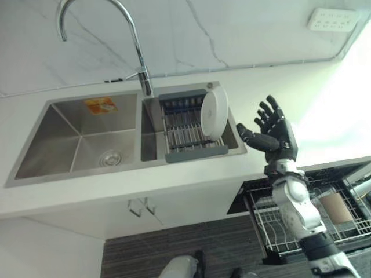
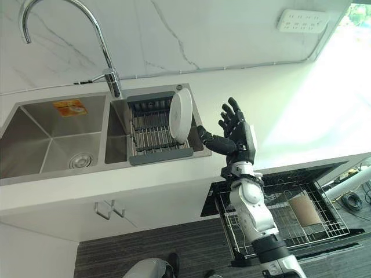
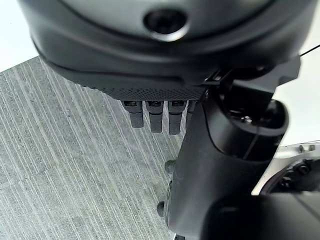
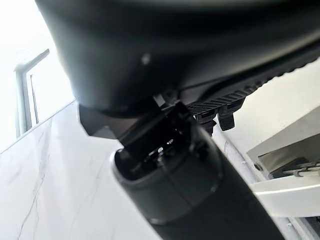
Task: Place the dishes in the dishwasher.
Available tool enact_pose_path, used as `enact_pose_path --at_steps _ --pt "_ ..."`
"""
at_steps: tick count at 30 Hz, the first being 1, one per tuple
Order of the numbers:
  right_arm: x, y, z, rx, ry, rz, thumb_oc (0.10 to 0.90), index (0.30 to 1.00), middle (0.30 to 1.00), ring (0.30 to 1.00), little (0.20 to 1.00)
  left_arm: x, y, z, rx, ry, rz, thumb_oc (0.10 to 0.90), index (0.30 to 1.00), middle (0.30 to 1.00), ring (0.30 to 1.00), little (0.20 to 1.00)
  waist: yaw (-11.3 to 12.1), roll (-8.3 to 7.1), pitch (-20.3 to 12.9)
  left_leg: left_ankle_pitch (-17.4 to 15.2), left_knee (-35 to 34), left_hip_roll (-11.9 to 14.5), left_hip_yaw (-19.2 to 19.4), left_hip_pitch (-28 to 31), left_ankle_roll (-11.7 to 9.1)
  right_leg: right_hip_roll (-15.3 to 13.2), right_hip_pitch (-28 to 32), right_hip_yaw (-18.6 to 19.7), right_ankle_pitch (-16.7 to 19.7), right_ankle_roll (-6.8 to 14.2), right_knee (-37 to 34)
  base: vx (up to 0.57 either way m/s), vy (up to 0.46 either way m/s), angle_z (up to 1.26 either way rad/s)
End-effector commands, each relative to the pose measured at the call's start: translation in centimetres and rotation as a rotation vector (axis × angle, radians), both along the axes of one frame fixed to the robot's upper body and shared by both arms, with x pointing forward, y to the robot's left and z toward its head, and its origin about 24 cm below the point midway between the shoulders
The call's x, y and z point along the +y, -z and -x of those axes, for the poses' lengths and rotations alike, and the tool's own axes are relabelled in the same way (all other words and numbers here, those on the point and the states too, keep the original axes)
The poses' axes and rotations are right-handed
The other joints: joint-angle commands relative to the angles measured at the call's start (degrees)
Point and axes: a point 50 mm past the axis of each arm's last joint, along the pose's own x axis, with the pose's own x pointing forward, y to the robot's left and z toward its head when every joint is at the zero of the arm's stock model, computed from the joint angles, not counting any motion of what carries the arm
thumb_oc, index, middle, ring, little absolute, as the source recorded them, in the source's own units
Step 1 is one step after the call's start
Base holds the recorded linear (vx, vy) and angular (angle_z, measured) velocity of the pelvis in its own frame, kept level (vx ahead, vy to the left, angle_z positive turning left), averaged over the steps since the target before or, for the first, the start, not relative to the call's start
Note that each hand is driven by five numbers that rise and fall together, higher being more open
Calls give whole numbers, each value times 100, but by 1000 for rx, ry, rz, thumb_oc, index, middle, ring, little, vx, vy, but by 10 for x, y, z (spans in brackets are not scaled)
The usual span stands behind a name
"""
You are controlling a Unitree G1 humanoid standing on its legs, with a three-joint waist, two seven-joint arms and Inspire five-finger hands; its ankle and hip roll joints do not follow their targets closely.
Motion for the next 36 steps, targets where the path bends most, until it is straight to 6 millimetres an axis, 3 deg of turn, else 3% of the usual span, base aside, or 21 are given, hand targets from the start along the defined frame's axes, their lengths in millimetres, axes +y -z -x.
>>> enact_pose_path --at_steps 1,5,36 --pt "6 -69 -10 -281 -25 -52 800 900 900 900 900 13 -2 0 17 85 -53 800 900 900 900 900 195 -105 7 -581 55 380 -313 262 -501 -198 25 210 -123 379 -94 12 3 4" --pt "14 -76 -16 -281 -26 -41 800 900 900 900 900 14 -3 -2 6 102 -64 800 900 900 900 900 259 -95 39 -577 55 368 -347 273 -501 -225 44 175 -105 388 -94 0 0 0" --pt "-6 -91 -49 -147 77 3 800 900 900 900 900 25 -5 -2 8 122 -116 800 900 900 900 900 595 -86 86 -508 55 312 -544 327 -565 -243 273 -35 -153 367 -94 13 -5 5"
